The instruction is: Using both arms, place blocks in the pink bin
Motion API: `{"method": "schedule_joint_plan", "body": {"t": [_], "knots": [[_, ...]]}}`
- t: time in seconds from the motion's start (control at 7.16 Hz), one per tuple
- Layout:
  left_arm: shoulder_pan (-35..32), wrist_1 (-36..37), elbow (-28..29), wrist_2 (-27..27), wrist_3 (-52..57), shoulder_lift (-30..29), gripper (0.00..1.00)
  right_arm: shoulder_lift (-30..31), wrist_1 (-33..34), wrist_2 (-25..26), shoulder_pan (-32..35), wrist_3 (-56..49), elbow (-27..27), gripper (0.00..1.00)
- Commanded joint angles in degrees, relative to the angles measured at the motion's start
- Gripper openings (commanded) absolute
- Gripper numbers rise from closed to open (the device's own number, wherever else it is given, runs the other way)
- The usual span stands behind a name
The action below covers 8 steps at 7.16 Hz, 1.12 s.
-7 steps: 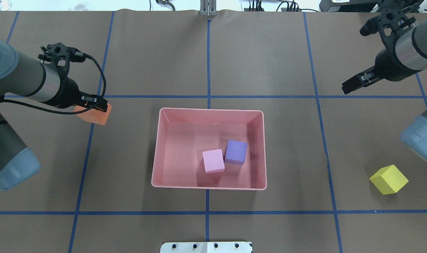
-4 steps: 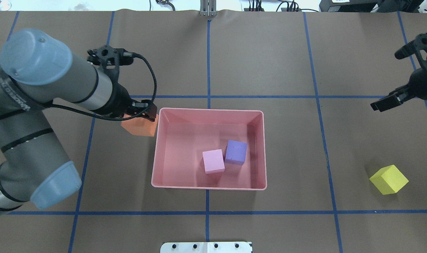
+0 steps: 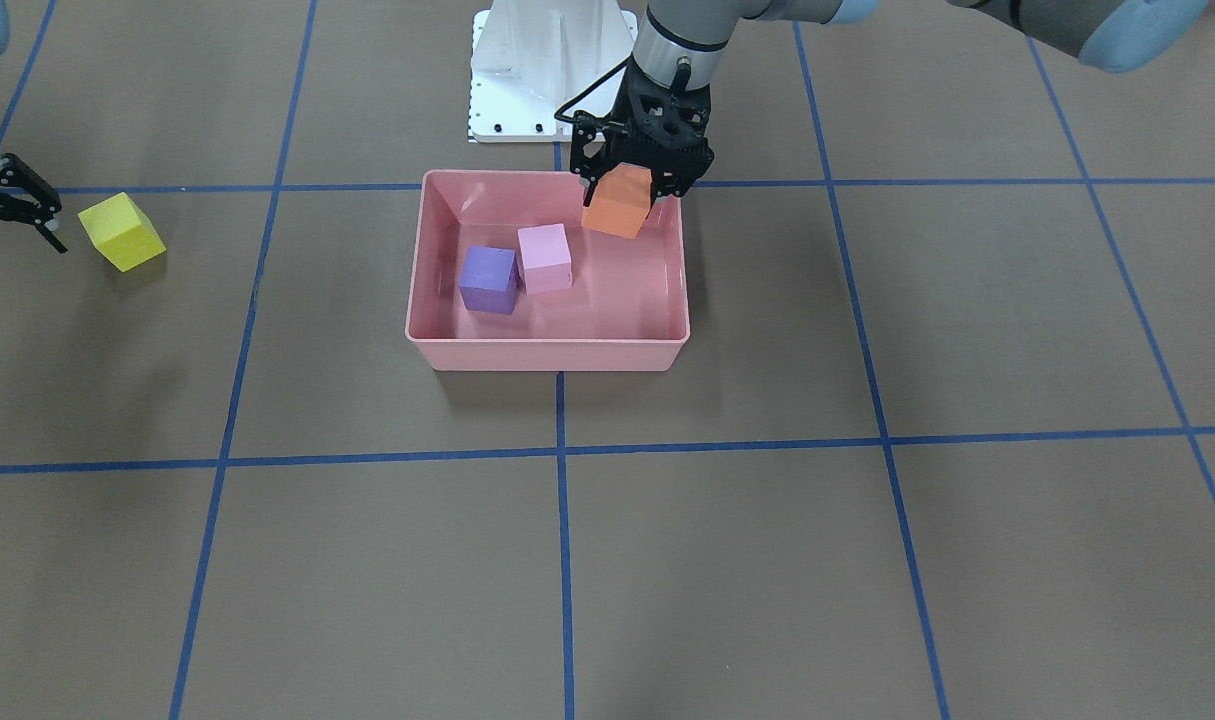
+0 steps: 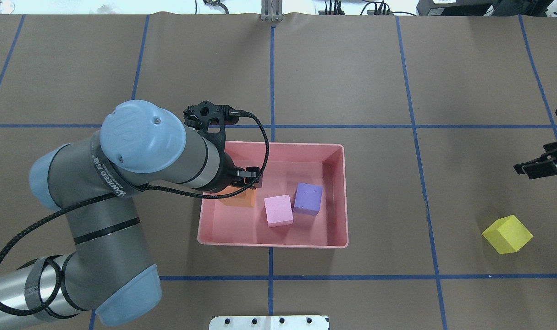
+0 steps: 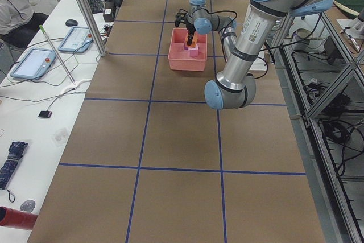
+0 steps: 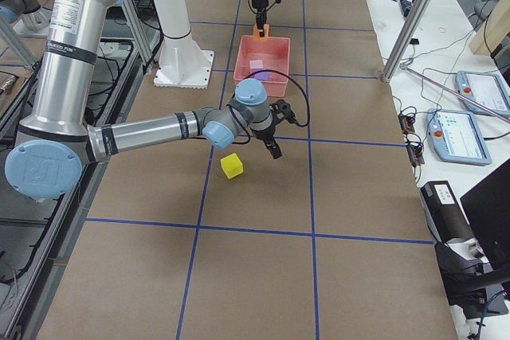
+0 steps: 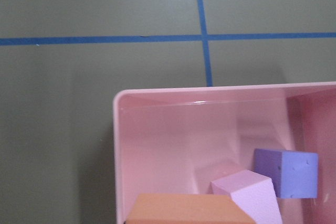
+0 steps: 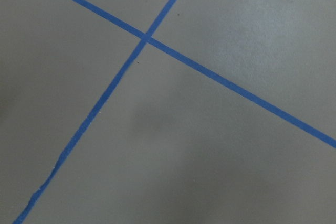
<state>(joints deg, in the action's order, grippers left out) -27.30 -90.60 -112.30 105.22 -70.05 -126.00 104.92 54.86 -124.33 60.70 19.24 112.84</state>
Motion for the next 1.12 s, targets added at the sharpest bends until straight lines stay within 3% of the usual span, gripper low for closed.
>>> {"method": "schedule_joint_plan", "body": {"t": [0.0,0.42,0.98], "knots": [[0.41,-0.01,-0.02,-0.63,-0.88,-0.47,1.0,3.09,-9.29,0.3,-4.33,9.8,-0.78,1.0],[0.32,0.07,-0.11,-1.68,-0.88,-0.47,1.0,7.91,-16.78,11.53,-16.37,18.01,-0.78,1.0],[0.23,0.07,-0.11,-1.77,-0.79,-0.47,1.0,11.36,-19.0,15.34,-21.14,20.05,-1.04,1.0]]}}
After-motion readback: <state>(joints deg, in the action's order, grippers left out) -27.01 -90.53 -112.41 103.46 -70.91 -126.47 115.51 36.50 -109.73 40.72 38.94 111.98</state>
